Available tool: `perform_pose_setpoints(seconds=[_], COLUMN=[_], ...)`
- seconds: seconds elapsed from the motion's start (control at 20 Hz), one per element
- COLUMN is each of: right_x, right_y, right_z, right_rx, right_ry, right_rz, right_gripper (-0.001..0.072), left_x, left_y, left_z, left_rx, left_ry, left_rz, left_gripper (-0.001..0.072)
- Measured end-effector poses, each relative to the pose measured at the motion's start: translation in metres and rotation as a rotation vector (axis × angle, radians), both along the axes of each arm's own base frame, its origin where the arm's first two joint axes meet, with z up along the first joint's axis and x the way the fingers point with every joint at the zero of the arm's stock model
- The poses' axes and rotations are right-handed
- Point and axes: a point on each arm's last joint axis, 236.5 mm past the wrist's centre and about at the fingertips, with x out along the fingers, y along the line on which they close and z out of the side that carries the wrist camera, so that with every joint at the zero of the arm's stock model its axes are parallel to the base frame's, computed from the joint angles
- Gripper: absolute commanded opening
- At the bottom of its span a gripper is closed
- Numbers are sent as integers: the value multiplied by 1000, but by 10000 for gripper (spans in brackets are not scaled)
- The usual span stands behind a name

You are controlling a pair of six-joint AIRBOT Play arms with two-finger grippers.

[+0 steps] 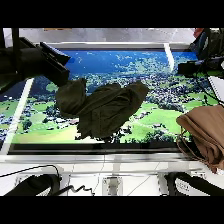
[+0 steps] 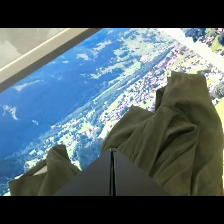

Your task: Fold the clothes and pants, and hang the long-sleeved shirts on hangers.

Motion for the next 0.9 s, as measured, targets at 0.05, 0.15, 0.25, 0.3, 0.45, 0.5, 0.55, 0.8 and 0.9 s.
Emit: perform_pose_setpoints(seconds=[0.05, 0.15, 0.25, 0.3, 0.45, 0.5, 0.55, 0.8, 0.9], right_x=[0, 0, 0, 0, 0, 0, 0, 0, 0], right_y=[0, 0, 0, 0, 0, 0, 0, 0, 1], right_z=[0, 0, 0, 0, 0, 0, 0, 0, 0], right_rx=[0, 0, 0, 0, 0, 0, 0, 0, 5], right_ry=[0, 0, 0, 0, 0, 0, 0, 0, 0], right_rz=[0, 0, 0, 0, 0, 0, 0, 0, 1], right_gripper=[31, 31, 31, 31, 31, 31, 31, 31, 31], left_x=[0, 0, 0, 0, 0, 0, 0, 0, 1], left_y=[0, 0, 0, 0, 0, 0, 0, 0, -1], left_z=[0, 0, 0, 0, 0, 0, 0, 0, 2], left_rx=[0, 0, 0, 0, 0, 0, 0, 0, -5], left_ry=[0, 0, 0, 0, 0, 0, 0, 0, -9], left_rz=[0, 0, 0, 0, 0, 0, 0, 0, 0], left_gripper=[21, 21, 21, 21, 21, 21, 21, 21, 21])
